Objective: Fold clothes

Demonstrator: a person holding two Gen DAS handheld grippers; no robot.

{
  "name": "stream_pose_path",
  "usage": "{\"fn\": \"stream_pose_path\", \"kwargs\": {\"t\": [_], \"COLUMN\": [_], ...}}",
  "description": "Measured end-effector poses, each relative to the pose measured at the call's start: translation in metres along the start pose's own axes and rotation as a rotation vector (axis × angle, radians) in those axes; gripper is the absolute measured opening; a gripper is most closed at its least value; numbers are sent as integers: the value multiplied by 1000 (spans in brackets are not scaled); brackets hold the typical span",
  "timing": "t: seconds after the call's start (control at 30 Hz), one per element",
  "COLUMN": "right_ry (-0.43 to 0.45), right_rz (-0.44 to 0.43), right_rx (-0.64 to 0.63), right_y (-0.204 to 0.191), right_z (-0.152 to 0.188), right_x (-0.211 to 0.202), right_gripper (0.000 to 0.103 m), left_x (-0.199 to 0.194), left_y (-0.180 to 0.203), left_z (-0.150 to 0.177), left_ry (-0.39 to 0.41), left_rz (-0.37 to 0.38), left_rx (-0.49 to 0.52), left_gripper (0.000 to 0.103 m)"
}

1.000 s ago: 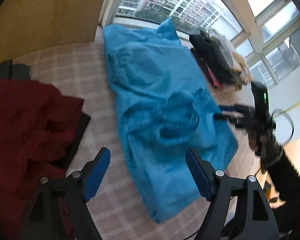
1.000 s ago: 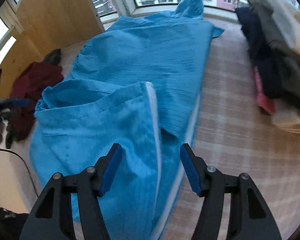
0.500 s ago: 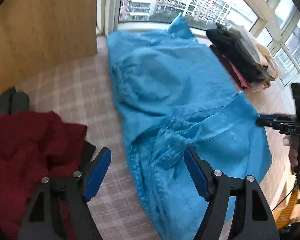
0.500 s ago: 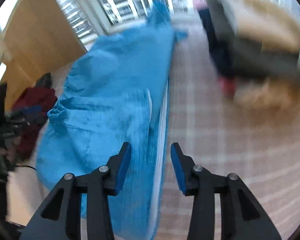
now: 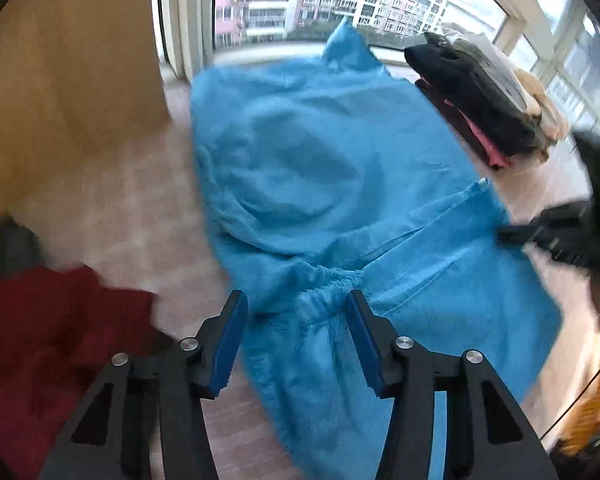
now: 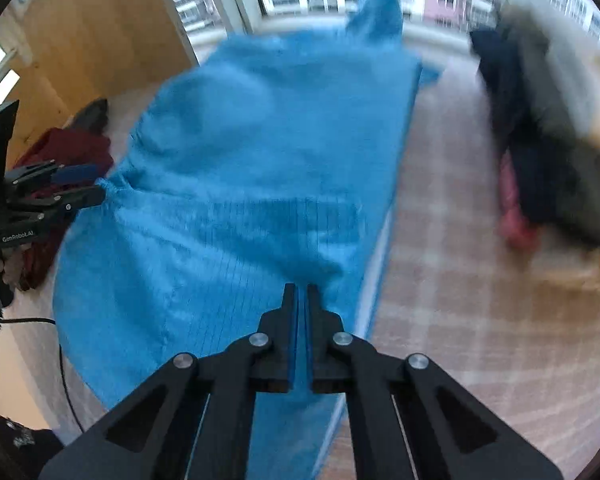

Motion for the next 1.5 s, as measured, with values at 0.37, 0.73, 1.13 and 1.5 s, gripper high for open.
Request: {"fn": "stream_pose_path", "kwargs": {"t": [0.37,0.73,1.13,1.5], "right_ry": [-94,72,-67,-57], "right_rz": [13,3,-43,142], "right_rx": [19,-116,-122,-345], "right_y": [10,-22,-40,-55], "right_z": [8,118,139,160], "right_x": [35,-63,-18,-36], "right_gripper": [2,36,36,60], "left_x": [46,-71,-5,-21], "left_y": [12,36,72,121], "left_z": [-6,86,124,130], "left_ry": [-103,-4,-138,-123], "left_rz": [-4,66,103,61], "left_rx": [109,129,172,458], "left_gripper": [50,62,61,77]}}
Point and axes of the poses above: each gripper's, at about its wrist camera, not at the fingertips, and x roughly the way its jaws point, y to its right, z to its underside, the point moved 7 cm from there along x, roughly the way its jaws point, and after that the axes turned 6 degrees about -y, right-handed, at the moved point
